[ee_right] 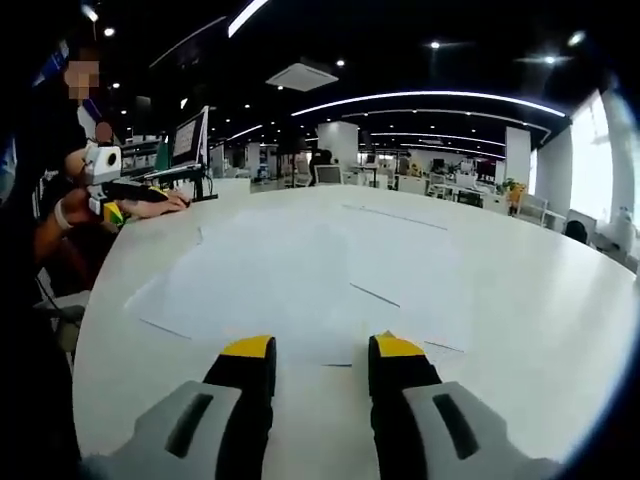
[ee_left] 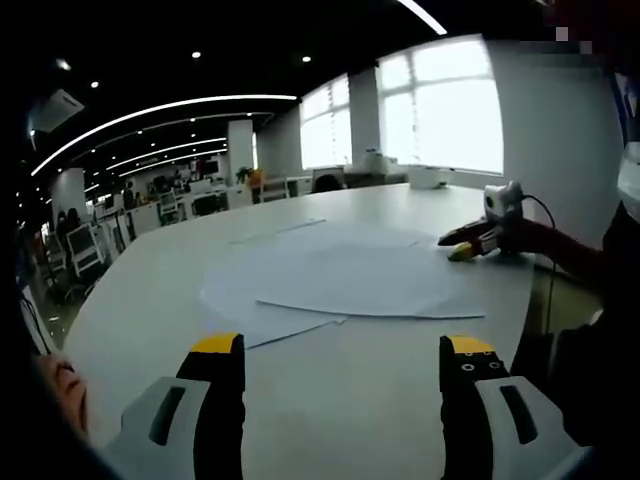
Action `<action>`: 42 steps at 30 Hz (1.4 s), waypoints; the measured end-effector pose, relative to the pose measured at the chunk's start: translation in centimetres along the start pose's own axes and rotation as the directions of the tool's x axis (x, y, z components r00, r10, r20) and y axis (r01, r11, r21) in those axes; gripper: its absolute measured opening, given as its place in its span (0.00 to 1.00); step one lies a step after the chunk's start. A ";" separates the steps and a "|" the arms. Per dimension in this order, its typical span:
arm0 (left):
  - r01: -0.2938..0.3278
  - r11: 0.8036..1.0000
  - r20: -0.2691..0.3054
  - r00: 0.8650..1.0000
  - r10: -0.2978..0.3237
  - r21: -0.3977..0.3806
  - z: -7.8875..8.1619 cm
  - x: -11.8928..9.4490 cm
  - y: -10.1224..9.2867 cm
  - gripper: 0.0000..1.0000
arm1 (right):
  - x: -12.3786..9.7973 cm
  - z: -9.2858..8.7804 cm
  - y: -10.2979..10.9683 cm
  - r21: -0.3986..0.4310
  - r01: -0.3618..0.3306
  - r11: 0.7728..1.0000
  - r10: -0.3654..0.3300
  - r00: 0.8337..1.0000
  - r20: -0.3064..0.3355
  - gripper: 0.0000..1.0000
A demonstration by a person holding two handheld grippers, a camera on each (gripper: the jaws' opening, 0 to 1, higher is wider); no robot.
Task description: Organize the stack of printing papers by aligning and flattening the scattered papers on the table
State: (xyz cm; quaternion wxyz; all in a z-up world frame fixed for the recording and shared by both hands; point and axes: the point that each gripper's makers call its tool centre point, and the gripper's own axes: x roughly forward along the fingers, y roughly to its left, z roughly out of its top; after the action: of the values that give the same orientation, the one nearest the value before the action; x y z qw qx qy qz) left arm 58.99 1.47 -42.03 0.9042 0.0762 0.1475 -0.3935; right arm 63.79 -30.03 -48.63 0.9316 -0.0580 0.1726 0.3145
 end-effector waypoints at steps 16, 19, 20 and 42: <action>0.000 1.000 0.001 1.000 0.000 -0.004 0.0 0.0 0.0 0.82 | 0.3 0.0 -0.3 0.016 0.002 1.000 -0.002 1.000 0.001 0.32; 0.000 1.000 0.003 1.000 0.000 -0.004 0.0 0.0 0.0 0.83 | 0.3 0.0 -0.3 0.016 0.003 1.000 -0.003 1.000 0.002 0.30; 0.000 1.000 0.002 1.000 0.000 -0.004 0.0 0.0 0.0 0.83 | 0.3 0.1 -0.3 0.019 0.003 1.000 -0.003 1.000 0.003 0.30; 0.003 1.000 0.000 1.000 -0.003 0.000 0.0 -0.1 -0.2 0.83 | 0.2 0.0 -0.5 0.034 0.020 0.999 -0.020 1.000 0.003 0.17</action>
State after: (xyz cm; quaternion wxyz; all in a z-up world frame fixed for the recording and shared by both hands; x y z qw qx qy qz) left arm 58.79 1.35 -42.01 0.9036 0.0760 0.1476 -0.3949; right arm 64.24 -30.36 -48.69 0.9359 -0.0434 0.1759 0.3023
